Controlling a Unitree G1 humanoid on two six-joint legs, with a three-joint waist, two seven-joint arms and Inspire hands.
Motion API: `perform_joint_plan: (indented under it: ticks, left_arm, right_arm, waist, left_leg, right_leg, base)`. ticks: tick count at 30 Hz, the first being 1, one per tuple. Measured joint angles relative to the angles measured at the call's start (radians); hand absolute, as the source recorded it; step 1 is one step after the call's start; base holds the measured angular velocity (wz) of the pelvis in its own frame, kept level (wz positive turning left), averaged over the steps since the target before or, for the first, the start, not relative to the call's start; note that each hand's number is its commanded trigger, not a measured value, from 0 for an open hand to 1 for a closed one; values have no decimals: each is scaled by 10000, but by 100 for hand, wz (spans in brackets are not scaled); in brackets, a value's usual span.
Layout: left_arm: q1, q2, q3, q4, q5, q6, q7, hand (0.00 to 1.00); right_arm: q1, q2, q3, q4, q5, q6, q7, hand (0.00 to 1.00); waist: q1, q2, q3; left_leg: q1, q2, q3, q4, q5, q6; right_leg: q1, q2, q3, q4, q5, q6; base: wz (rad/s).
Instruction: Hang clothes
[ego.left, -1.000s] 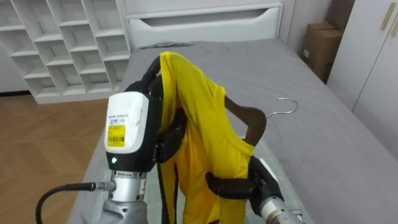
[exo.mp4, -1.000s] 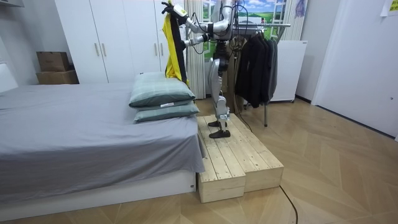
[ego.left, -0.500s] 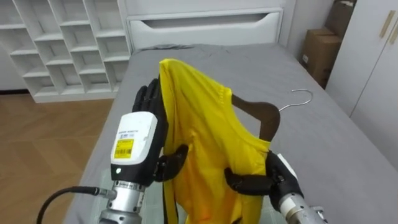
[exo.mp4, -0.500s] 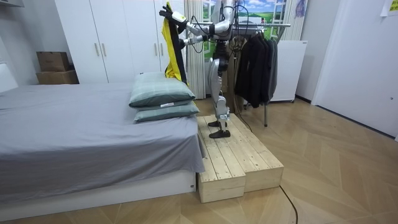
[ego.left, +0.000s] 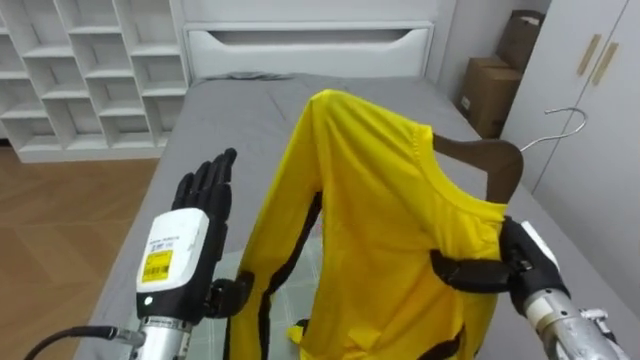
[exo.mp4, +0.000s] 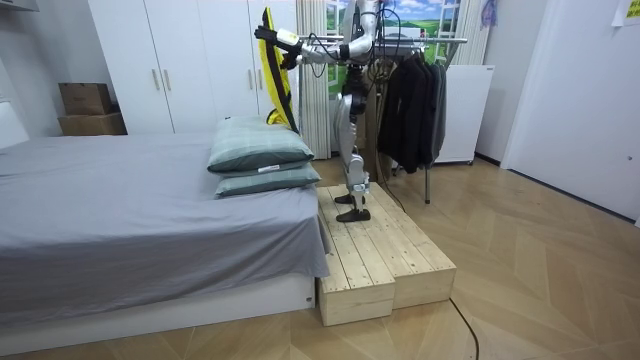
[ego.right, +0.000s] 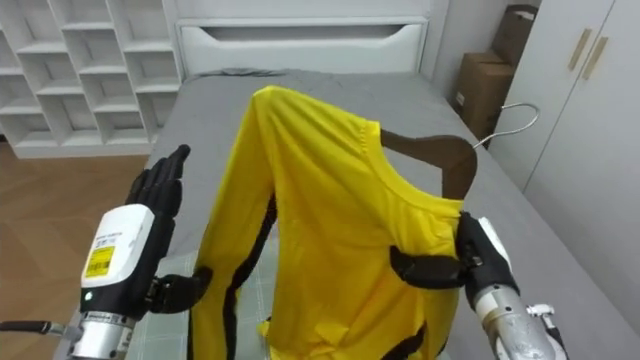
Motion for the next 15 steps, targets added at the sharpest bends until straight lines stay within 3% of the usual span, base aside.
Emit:
perform_joint_plan:
  ticks: [8,15]
  left_arm:
    - [545,22,388,1517,-602,-44,-383,0]
    - [773,249,765,2758,-762,1,-595,0]
  right_arm:
    - [0,-588,-453,-166,-1430,0,262,100]
    - [-1,-1098,-770,-1053,-2670,-1,262,100]
  waist:
    - [-35,-578,27]
    - [12,-529,-12]
  left_leg:
    - [94,-3,20,-28,-5,-1]
    - [89,26,20,-50,-58,15]
  right_leg:
    - [70,-1,17,-6,1,-4]
    - [-42,13,99,122,3,-3]
  base:
    - [-1]
    - [-3]
